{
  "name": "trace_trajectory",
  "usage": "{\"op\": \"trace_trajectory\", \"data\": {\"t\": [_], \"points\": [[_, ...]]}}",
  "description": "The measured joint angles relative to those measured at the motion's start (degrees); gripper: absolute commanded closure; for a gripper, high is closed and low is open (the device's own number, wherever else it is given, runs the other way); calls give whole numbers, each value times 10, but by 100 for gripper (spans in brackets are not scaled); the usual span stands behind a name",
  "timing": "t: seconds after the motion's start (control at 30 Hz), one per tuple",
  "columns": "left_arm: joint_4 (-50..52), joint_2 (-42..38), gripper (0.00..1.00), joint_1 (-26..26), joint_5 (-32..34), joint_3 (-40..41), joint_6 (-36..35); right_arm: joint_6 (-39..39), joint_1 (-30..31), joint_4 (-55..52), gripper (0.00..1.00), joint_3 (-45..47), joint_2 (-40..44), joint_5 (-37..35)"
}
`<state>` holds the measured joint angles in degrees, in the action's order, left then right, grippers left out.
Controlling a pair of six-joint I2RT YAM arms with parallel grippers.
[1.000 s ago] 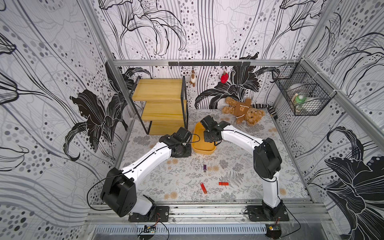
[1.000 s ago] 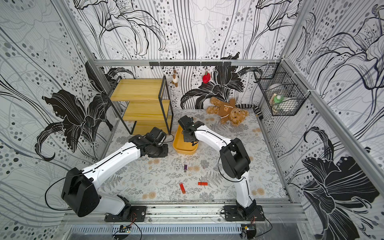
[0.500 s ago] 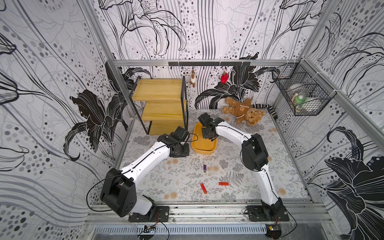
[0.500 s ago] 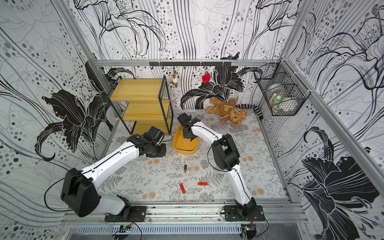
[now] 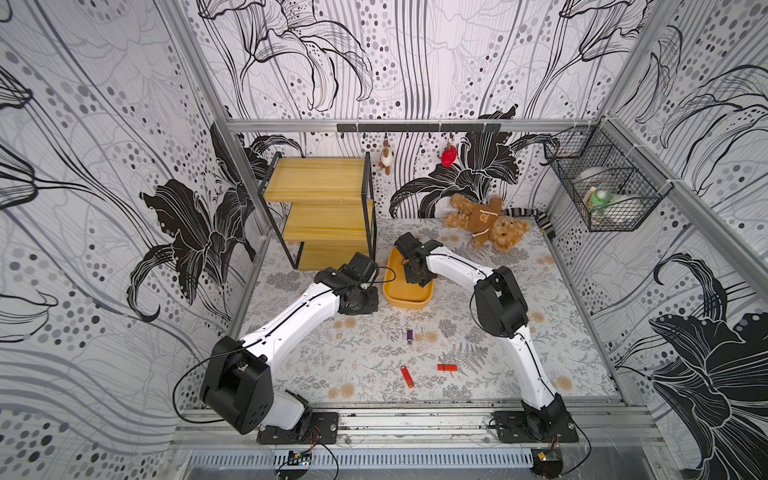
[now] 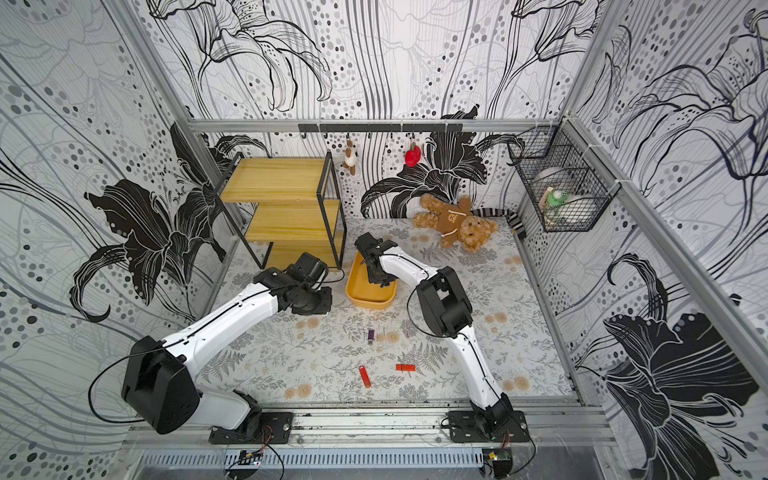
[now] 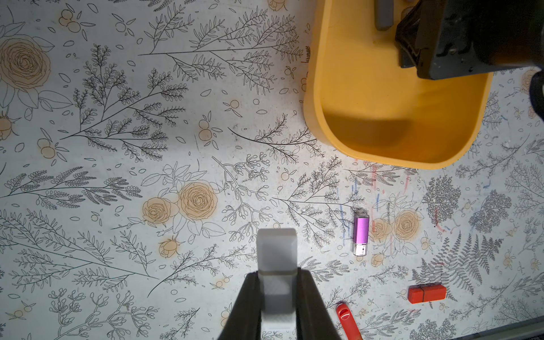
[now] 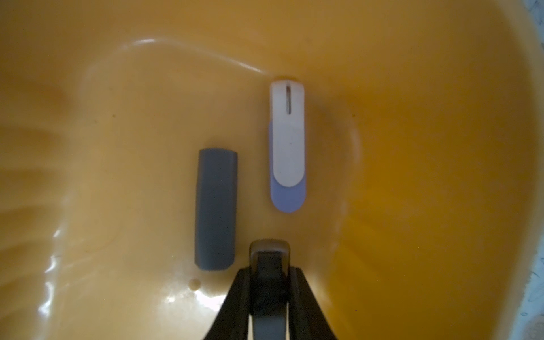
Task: Put the usb flash drive into the storage box
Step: Place the USB flash in the storage box.
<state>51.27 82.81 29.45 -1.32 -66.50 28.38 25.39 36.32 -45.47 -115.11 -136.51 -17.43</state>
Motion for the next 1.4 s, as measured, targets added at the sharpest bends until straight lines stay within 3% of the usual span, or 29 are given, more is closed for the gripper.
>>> {"op": "trace_trajectory", "data": {"t": [0.2, 0.33, 0.67, 0.83, 0.93, 1.13, 1.2, 1.27, 1.4], "points": [[0, 0, 100, 0, 0, 0, 0, -2, 0, 0, 75, -1, -2, 0], [0, 0, 100, 0, 0, 0, 0, -6, -2, -1, 70, -1, -2, 0], [2, 0, 100, 0, 0, -9, 0, -8, -11, -14, 69, -53, 1, 3], [7, 2, 100, 0, 1, -35, 0, -8, -12, -17, 69, -35, 44, -2], [8, 17, 100, 1, 1, -66, 0, 1, -14, -7, 67, 38, 128, -10], [9, 101, 100, 16, 1, -160, -3, 40, -46, 33, 64, 282, 372, -27], [6, 140, 100, 26, 1, -198, -5, 57, -54, 43, 59, 355, 430, -33], [-1, 174, 100, 35, 0, -228, -6, 73, -54, 54, 51, 421, 468, -30], [-13, 247, 100, 49, 0, -278, -6, 107, -63, 75, 48, 534, 504, -5]]}}
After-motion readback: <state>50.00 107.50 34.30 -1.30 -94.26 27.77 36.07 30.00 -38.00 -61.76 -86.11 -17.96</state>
